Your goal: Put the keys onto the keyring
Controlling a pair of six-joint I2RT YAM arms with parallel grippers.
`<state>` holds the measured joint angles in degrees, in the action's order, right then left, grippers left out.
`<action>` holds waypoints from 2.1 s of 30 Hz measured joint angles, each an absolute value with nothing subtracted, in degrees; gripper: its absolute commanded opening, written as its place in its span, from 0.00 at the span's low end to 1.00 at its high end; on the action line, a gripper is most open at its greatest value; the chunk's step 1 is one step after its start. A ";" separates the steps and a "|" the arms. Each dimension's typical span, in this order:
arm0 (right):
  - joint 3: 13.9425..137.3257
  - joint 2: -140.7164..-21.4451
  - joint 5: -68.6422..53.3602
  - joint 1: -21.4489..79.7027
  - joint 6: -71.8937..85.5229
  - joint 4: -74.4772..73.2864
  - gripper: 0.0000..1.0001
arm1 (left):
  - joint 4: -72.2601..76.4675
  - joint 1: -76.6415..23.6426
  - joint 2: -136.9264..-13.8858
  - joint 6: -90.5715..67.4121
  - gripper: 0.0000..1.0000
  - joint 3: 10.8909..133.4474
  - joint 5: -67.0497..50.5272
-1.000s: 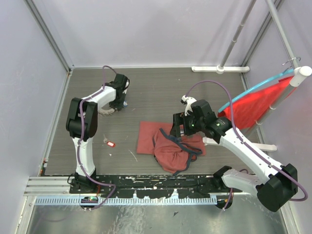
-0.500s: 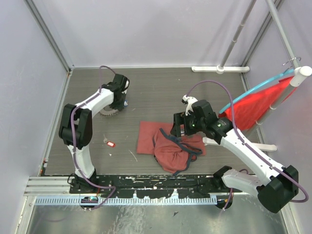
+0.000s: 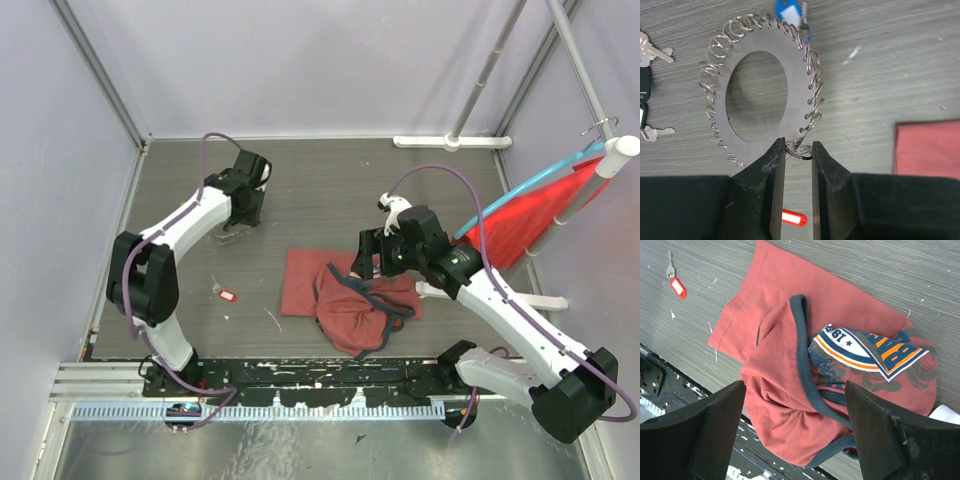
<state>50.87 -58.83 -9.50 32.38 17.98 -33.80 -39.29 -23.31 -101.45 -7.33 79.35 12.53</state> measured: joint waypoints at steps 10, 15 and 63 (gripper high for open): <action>49.47 -50.87 -3.14 32.38 21.54 -31.03 0.92 | -43.05 -31.40 -96.14 -8.23 0.16 79.35 11.64; 47.92 -46.65 0.01 32.38 24.29 -28.08 0.93 | -44.47 -34.46 -92.16 -8.40 0.16 79.33 10.57; 61.45 -49.74 -31.16 36.49 5.39 -20.93 0.79 | -54.17 -46.72 -78.52 -0.51 0.12 96.97 -13.76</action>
